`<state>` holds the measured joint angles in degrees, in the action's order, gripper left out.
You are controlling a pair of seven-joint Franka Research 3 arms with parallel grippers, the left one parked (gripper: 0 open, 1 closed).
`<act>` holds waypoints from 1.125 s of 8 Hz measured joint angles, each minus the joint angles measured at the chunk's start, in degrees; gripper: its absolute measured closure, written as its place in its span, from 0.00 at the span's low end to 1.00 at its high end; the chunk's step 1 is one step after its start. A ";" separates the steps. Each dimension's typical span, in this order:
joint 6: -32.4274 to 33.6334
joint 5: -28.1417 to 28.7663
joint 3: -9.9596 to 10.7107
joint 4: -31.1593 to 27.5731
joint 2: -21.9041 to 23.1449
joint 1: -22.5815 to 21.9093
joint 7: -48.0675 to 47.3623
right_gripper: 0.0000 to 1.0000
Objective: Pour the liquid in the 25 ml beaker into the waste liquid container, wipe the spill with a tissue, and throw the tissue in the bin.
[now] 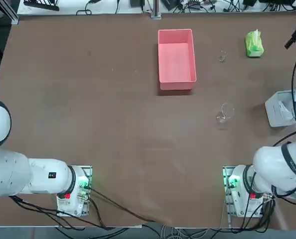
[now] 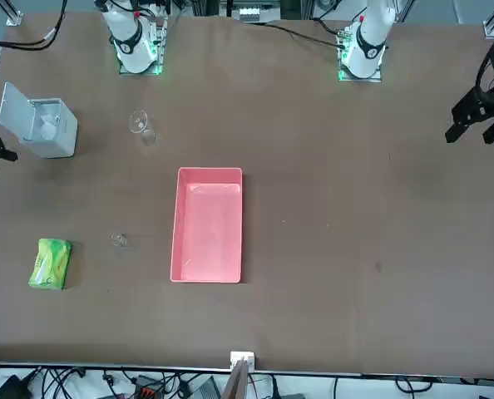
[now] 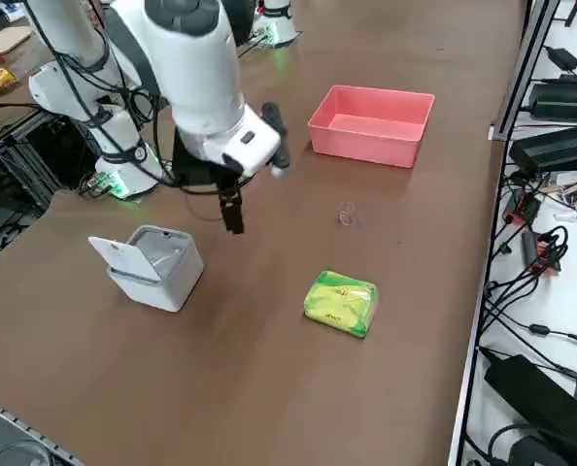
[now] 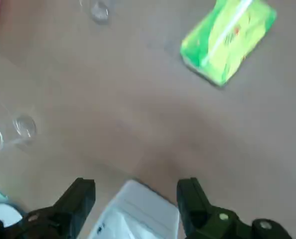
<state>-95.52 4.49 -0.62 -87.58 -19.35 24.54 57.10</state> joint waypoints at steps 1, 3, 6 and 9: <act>0.07 0.76 -0.03 1.05 0.29 -1.22 -2.98 0.00; 0.32 1.18 -0.09 2.17 1.19 -4.57 -12.14 0.00; 3.85 0.75 -0.17 2.68 4.16 -12.39 -34.98 0.00; 7.17 -0.62 -0.20 2.78 7.66 -18.42 -54.99 0.00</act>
<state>-88.35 3.88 -0.82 -84.80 -11.69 6.11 2.11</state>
